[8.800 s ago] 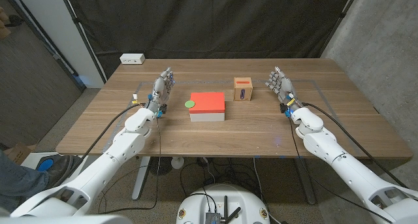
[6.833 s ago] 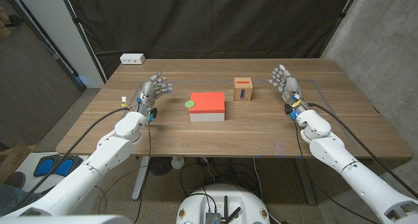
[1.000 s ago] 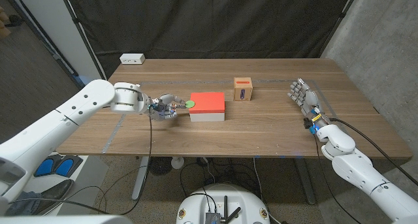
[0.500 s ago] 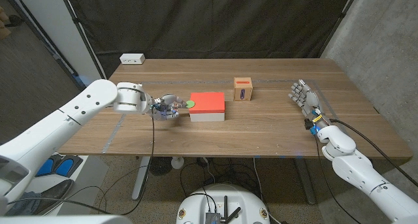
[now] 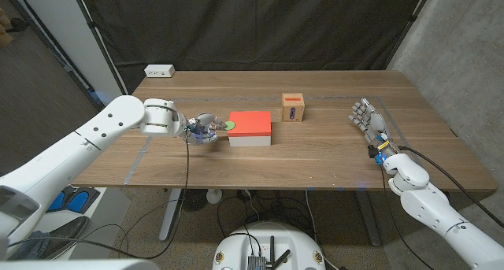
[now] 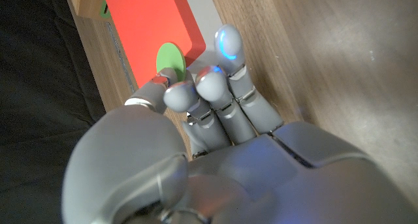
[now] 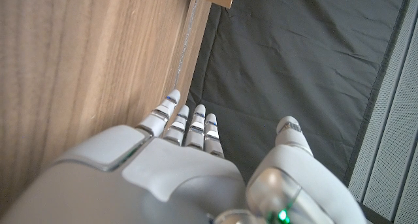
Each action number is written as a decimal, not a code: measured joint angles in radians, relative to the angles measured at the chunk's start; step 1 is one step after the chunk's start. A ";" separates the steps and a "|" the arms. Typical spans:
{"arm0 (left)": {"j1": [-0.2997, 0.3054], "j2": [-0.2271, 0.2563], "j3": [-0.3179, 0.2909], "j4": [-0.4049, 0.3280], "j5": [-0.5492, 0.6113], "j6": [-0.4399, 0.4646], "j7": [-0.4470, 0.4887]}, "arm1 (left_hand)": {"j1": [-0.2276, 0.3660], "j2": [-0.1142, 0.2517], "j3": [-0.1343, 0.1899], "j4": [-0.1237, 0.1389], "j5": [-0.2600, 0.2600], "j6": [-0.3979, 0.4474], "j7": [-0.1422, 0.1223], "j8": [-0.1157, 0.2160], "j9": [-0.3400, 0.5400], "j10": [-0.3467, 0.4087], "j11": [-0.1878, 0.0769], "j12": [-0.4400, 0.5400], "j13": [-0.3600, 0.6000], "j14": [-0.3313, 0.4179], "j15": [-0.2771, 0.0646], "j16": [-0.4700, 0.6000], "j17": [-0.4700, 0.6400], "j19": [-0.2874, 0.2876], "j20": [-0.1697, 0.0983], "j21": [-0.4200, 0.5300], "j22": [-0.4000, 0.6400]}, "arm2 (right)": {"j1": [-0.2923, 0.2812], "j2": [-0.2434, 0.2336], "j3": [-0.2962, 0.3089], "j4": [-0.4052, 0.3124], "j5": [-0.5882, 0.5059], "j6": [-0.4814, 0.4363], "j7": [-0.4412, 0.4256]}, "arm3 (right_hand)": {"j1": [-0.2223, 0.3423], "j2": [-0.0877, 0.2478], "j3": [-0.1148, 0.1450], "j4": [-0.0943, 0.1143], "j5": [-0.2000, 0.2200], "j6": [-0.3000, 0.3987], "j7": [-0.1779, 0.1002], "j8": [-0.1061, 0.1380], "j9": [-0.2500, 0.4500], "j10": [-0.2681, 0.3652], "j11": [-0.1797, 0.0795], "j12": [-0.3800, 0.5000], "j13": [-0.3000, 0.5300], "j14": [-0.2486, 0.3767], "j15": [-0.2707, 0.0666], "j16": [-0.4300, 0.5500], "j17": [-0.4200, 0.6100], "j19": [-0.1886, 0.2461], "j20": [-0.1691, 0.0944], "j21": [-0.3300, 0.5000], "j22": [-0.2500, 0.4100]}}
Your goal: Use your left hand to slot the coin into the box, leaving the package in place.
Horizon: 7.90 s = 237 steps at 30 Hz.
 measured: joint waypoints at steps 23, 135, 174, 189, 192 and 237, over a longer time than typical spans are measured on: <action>-0.006 0.003 0.017 -0.011 -0.009 -0.008 0.037 | 0.003 0.011 0.013 -0.008 0.000 0.095 -0.024 0.016 0.056 0.004 -0.002 0.005 -0.016 -0.011 0.000 -0.004 -0.027 -0.023 0.012 0.046 -0.032 | 0.016 0.016 -0.011 0.048 0.010 0.017 0.025 | 0.000 0.000 0.000 0.000 0.000 0.000 0.000 0.000 0.000 0.005 0.005 0.000 0.000 0.000 0.000 0.000 0.000 0.000 0.000 -0.004 0.000; -0.127 -0.115 0.197 -0.182 1.420 -0.156 -0.427 | 0.052 0.010 0.045 -0.003 0.000 0.111 -0.019 -0.028 0.044 -0.007 0.007 0.055 0.015 -0.012 0.002 0.043 0.009 -0.097 0.046 0.216 -0.103 | -0.219 0.097 0.058 -0.246 -0.078 0.139 -0.168 | 0.000 0.000 -0.006 -0.006 0.000 0.013 -0.009 0.000 0.000 0.018 -0.007 0.008 0.005 0.004 -0.004 0.000 0.000 0.000 0.000 -0.004 0.000; -0.471 -0.291 0.593 -0.058 1.982 0.052 -0.744 | 0.047 0.004 0.045 -0.003 0.000 0.111 -0.019 -0.028 0.038 -0.006 0.001 0.060 0.020 -0.012 0.002 0.043 0.023 -0.097 0.046 0.215 -0.103 | -0.243 0.109 0.066 -0.243 -0.077 0.156 -0.169 | 0.000 0.000 -0.006 -0.006 0.000 0.013 -0.009 0.000 0.000 0.019 -0.005 0.008 0.005 0.004 -0.004 0.000 0.000 0.000 0.000 -0.004 0.000; -0.540 -0.377 0.704 0.037 2.129 0.075 -0.826 | 0.047 0.004 0.045 -0.003 0.000 0.126 -0.016 -0.028 0.038 -0.007 0.000 0.060 0.020 -0.012 0.002 0.043 0.023 -0.098 0.044 0.215 -0.103 | -0.258 0.111 0.073 -0.250 -0.077 0.168 -0.167 | 0.000 0.000 -0.006 -0.006 0.000 0.013 -0.009 0.000 0.000 0.019 -0.005 0.008 0.005 0.004 -0.004 0.000 0.000 0.000 0.000 -0.004 0.000; -0.544 -0.392 0.713 0.054 2.150 0.073 -0.836 | 0.047 0.004 0.045 -0.003 0.000 0.126 -0.016 -0.028 0.037 -0.008 -0.001 0.060 0.020 -0.012 0.002 0.043 0.023 -0.098 0.044 0.215 -0.103 | -0.259 0.112 0.074 -0.250 -0.078 0.170 -0.168 | 0.000 0.000 -0.006 -0.006 0.000 0.013 -0.009 0.000 0.000 0.019 -0.005 0.008 0.005 0.004 -0.004 0.000 0.000 0.000 0.000 -0.004 0.000; -0.545 -0.597 0.766 0.358 2.220 -0.060 -0.858 | 0.041 -0.001 0.045 -0.003 0.000 0.137 -0.013 -0.028 0.035 -0.005 0.002 0.060 0.018 -0.012 0.002 0.043 0.025 -0.098 0.044 0.215 -0.106 | -0.253 0.126 0.078 -0.217 -0.068 0.175 -0.167 | 0.000 0.000 -0.010 -0.002 0.000 0.013 -0.009 0.000 0.000 0.019 -0.005 0.008 0.005 0.004 -0.004 0.000 0.000 0.000 0.000 -0.004 0.000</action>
